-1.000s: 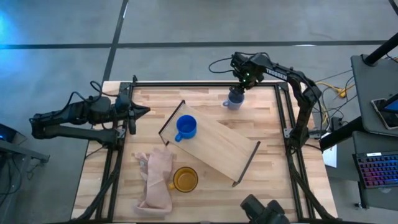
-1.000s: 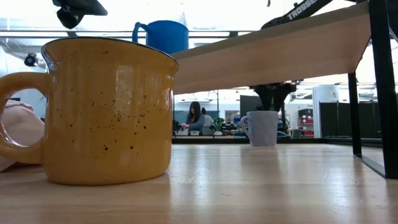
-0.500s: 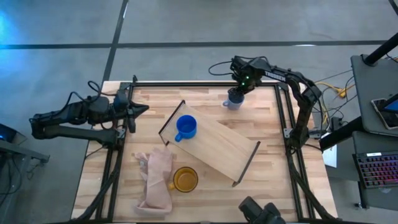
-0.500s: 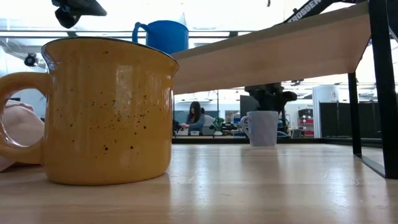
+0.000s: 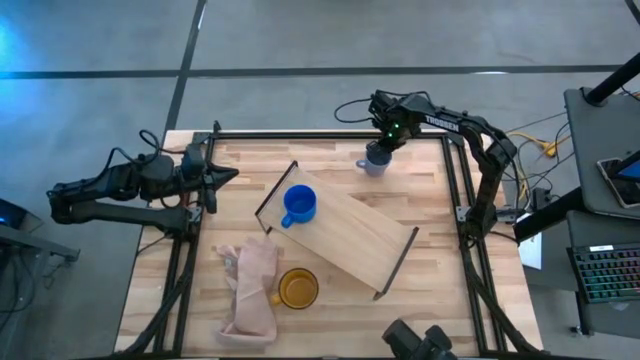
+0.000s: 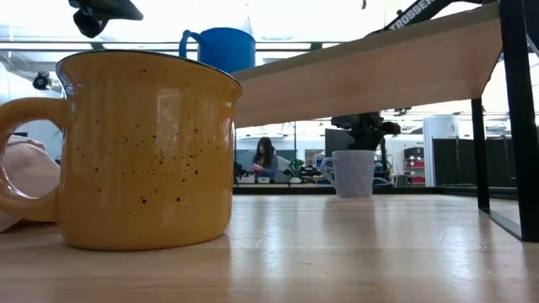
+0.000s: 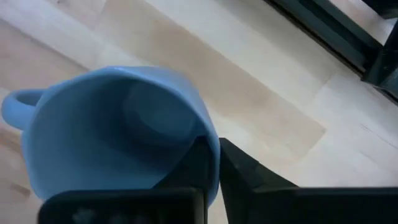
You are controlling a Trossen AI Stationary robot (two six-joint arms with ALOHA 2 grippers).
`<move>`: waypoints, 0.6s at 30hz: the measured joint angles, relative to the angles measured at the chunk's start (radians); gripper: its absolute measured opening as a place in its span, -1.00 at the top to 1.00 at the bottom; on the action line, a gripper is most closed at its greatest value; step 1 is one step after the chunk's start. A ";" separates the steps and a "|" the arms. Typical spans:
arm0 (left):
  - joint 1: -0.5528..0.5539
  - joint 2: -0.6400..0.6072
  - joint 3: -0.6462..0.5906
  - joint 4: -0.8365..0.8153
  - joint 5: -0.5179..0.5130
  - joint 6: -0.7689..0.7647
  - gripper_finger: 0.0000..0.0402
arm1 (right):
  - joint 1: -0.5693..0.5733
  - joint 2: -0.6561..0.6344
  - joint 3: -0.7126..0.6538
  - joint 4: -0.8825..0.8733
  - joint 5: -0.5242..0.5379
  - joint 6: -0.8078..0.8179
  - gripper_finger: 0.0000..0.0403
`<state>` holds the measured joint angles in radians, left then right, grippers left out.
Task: Stack small to large cups/mugs on shelf
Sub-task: Put the light blue mug on the shelf
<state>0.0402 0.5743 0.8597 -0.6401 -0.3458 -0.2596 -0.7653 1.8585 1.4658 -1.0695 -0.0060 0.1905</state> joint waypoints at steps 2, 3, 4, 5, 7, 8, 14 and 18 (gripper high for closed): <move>0.000 -0.001 0.000 -0.001 0.000 0.000 1.00 | 0.013 -0.018 0.003 -0.037 0.011 -0.018 0.94; 0.000 -0.001 0.000 -0.001 0.000 0.000 1.00 | 0.021 -0.028 0.014 -0.058 0.013 -0.026 0.94; 0.000 -0.001 0.000 -0.001 0.000 0.000 1.00 | 0.029 -0.039 0.027 -0.073 0.022 -0.031 0.94; 0.000 -0.002 0.000 -0.001 0.000 0.000 1.00 | 0.038 -0.054 0.046 -0.094 0.031 -0.035 0.94; 0.000 -0.002 0.000 -0.003 0.002 0.000 1.00 | 0.050 -0.087 0.087 -0.153 0.036 -0.042 0.94; 0.000 -0.002 0.000 -0.004 0.006 0.000 1.00 | 0.060 -0.105 0.112 -0.184 0.035 -0.042 0.95; 0.000 -0.001 0.000 -0.007 0.025 -0.023 1.00 | 0.143 -0.186 0.353 -0.412 0.070 -0.016 0.95; 0.000 0.001 0.000 -0.017 0.031 -0.017 1.00 | 0.249 -0.191 0.525 -0.511 0.069 -0.072 0.95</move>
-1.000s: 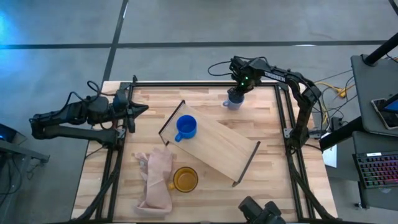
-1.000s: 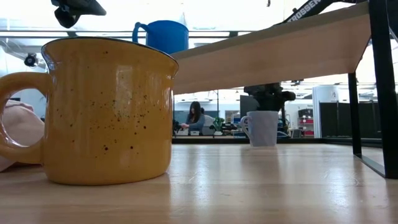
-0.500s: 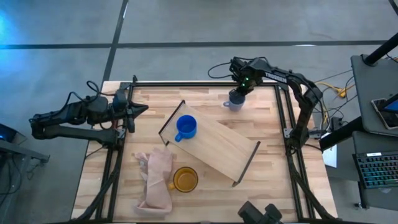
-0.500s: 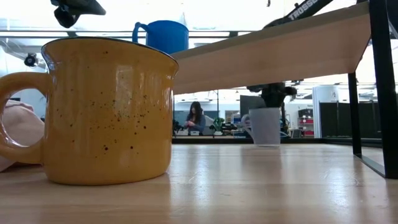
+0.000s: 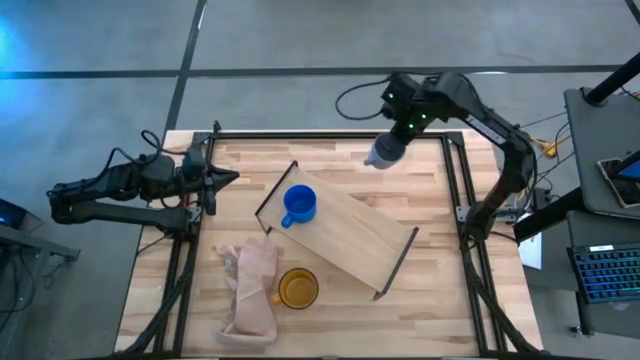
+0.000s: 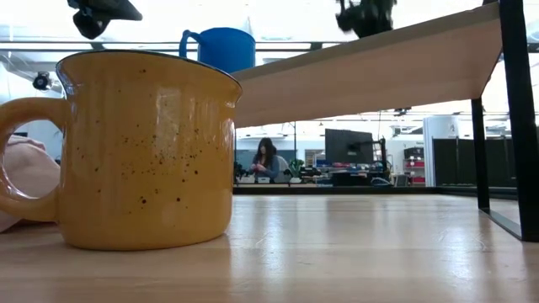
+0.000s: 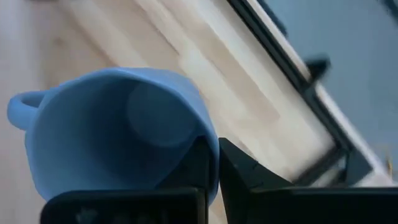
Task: Stack small to large cups/mugs on shelf
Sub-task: Put the light blue mug on the shelf
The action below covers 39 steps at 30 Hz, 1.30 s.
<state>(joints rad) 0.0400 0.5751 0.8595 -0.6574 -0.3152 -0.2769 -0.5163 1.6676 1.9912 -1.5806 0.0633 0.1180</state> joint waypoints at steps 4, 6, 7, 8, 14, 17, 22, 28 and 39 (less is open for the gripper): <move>0.000 0.000 -0.001 -0.033 0.000 -0.001 1.00 | 0.104 0.014 0.123 0.010 -0.081 0.037 0.95; 0.000 0.000 -0.002 -0.044 0.001 -0.003 1.00 | 0.150 0.032 0.154 0.011 -0.088 0.067 0.95; 0.000 0.001 -0.002 -0.043 0.001 -0.003 1.00 | 0.172 0.043 0.160 0.011 -0.096 0.069 0.95; 0.000 0.003 -0.002 -0.042 0.001 -0.003 1.00 | 0.197 0.054 0.163 0.010 -0.103 0.071 0.95; 0.000 0.005 -0.002 -0.042 0.001 -0.004 1.00 | 0.334 0.089 0.107 0.005 -0.126 0.140 0.95; 0.000 0.005 -0.002 -0.042 0.010 -0.005 1.00 | 0.403 0.111 0.091 0.009 -0.120 0.200 0.95; 0.000 0.005 -0.002 -0.042 0.023 -0.005 1.00 | 0.518 0.133 0.118 0.009 -0.096 0.313 0.94; 0.000 0.005 -0.002 -0.041 0.034 -0.006 1.00 | 0.608 0.204 0.196 0.024 -0.006 0.383 0.94; 0.000 0.020 -0.002 -0.041 0.102 -0.058 1.00 | 0.597 0.355 0.353 0.008 -0.035 0.363 0.94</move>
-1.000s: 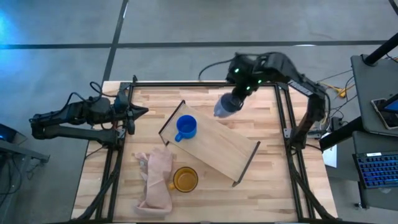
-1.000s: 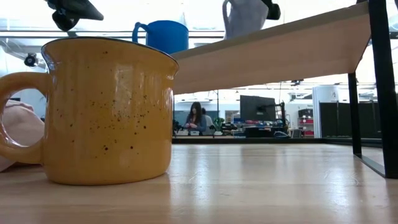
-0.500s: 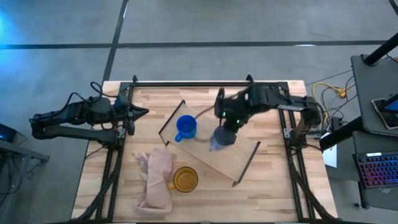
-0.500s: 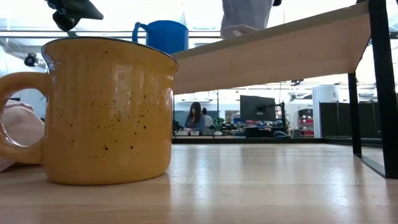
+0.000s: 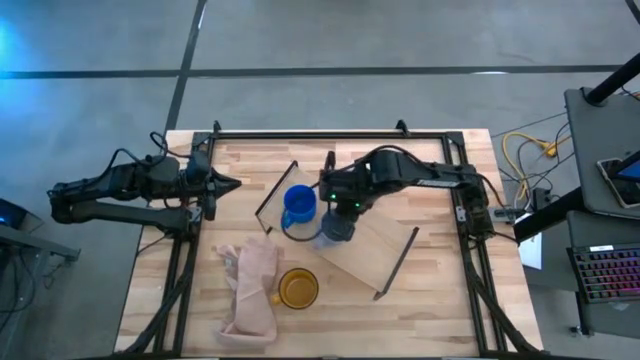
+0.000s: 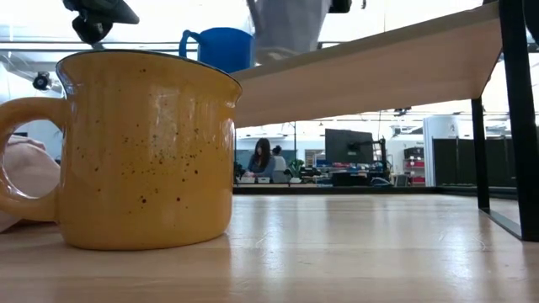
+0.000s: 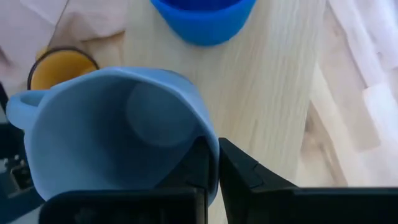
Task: Stack small to large cups/mugs on shelf
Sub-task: Put the light blue mug on the shelf
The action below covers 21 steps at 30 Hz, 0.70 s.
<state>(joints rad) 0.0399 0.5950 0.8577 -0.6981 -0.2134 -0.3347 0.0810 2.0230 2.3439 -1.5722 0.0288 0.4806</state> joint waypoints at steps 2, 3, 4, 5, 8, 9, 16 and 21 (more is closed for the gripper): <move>0.000 0.005 0.000 0.000 0.001 -0.001 1.00 | 0.004 -0.008 -0.011 -0.003 -0.009 -0.007 0.94; 0.000 0.007 0.000 0.000 0.002 -0.002 1.00 | 0.007 -0.011 -0.013 -0.002 -0.010 -0.007 0.94; 0.000 0.008 0.000 -0.001 0.003 -0.003 1.00 | 0.008 -0.015 -0.013 0.001 -0.010 -0.007 0.94; 0.000 0.009 0.000 0.000 0.003 -0.003 1.00 | 0.009 -0.026 -0.014 0.002 -0.008 -0.009 0.94; 0.000 0.017 0.000 0.000 0.003 0.000 1.00 | 0.007 -0.059 -0.021 0.001 0.023 -0.021 0.94; 0.000 0.019 0.000 0.000 0.003 0.000 1.00 | 0.005 -0.064 -0.025 0.001 0.031 -0.027 0.94; 0.000 0.050 0.000 0.005 0.002 0.006 1.00 | -0.005 -0.064 -0.105 0.001 0.034 -0.062 0.94; 0.000 0.057 -0.001 0.041 0.004 0.006 1.00 | -0.013 -0.064 -0.143 0.000 0.026 -0.081 0.94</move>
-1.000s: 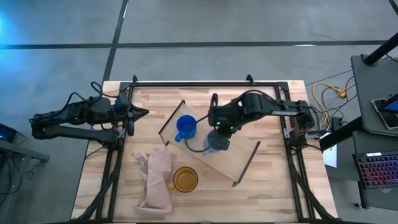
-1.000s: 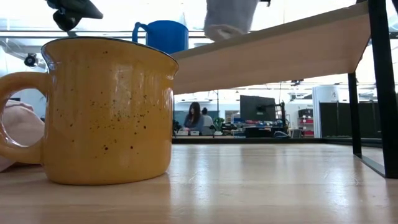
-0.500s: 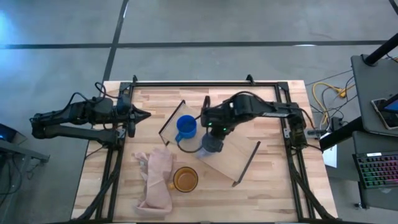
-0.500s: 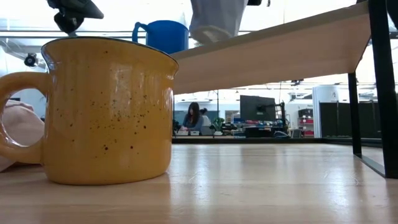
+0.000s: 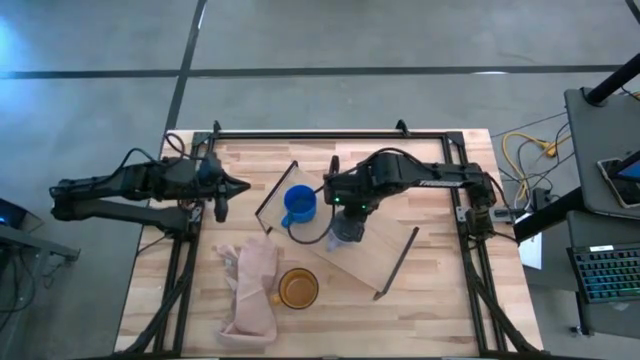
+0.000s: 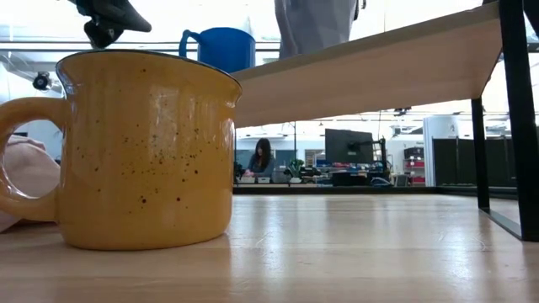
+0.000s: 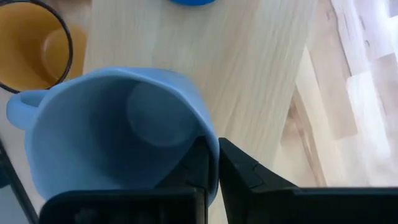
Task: Stack small to large cups/mugs on shelf
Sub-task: Put the light blue mug on the shelf
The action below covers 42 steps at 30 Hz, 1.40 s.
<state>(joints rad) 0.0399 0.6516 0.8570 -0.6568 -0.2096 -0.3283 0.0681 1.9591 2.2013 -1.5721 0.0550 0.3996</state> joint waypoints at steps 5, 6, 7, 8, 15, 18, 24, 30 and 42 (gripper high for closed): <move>0.000 -0.005 -0.001 0.004 0.000 0.000 1.00 | -0.016 -0.001 0.018 0.003 -0.001 0.000 0.94; 0.000 -0.006 -0.001 0.005 0.000 0.000 1.00 | -0.020 -0.001 0.021 0.003 -0.001 0.000 0.94; 0.000 -0.006 -0.001 0.005 0.000 0.000 1.00 | -0.025 0.000 0.023 0.002 -0.001 0.000 0.94; 0.000 -0.007 -0.001 0.005 0.000 0.000 1.00 | -0.030 0.000 0.024 0.002 -0.002 0.000 0.94; 0.000 -0.004 -0.001 0.004 0.000 0.000 1.00 | -0.034 0.000 0.019 0.001 -0.030 0.001 0.94; 0.000 -0.006 -0.001 0.004 0.000 0.000 1.00 | -0.030 0.000 0.019 0.001 -0.040 0.004 0.94; 0.000 -0.005 -0.001 0.004 0.001 0.000 1.00 | -0.032 0.000 0.016 0.002 -0.036 0.000 0.94; 0.000 -0.006 0.000 0.004 0.002 -0.002 1.00 | -0.032 0.002 -0.002 0.006 -0.067 0.001 0.93; 0.000 -0.006 0.000 0.002 0.002 -0.001 1.00 | -0.039 0.028 -0.002 0.035 -0.084 -0.005 0.91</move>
<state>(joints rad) 0.0399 0.6454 0.8566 -0.6551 -0.2077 -0.3298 0.0296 1.9874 2.1996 -1.5374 -0.0287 0.3943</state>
